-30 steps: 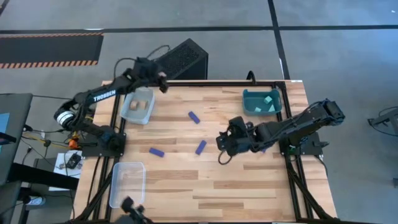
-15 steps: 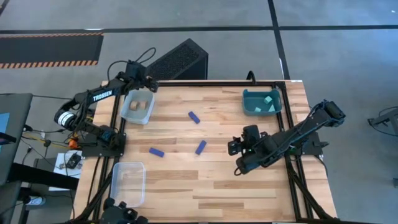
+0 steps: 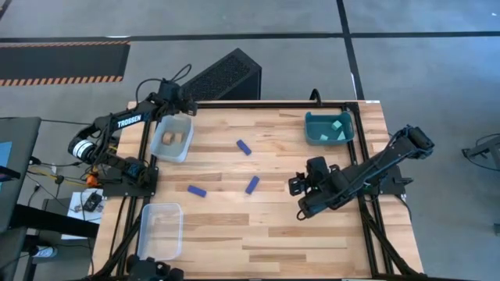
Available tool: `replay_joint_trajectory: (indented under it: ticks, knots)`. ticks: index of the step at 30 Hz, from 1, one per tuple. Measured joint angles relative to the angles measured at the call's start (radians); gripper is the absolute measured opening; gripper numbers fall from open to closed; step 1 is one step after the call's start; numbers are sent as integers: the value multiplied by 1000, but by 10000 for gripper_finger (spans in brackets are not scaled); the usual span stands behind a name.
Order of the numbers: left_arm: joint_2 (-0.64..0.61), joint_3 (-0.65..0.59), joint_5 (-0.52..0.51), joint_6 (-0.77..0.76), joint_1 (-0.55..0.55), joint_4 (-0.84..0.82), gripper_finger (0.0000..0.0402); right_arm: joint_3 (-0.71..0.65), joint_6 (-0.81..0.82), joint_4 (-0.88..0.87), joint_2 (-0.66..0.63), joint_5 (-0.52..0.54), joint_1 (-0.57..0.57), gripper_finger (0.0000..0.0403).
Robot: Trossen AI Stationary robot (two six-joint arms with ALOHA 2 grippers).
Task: Sort & place blocks by color
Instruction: Put the light brown block into the white bin
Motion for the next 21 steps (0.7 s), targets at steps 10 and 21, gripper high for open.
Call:
replay_joint_trajectory:
  ticks: [10,21]
  knots:
    - [0,0,41,-15,0,-102,183,-14,114,-12,0,-10,114,220]
    - [-126,2,165,-82,-34,-149,232,-138,392,9,2,-104,265,220]
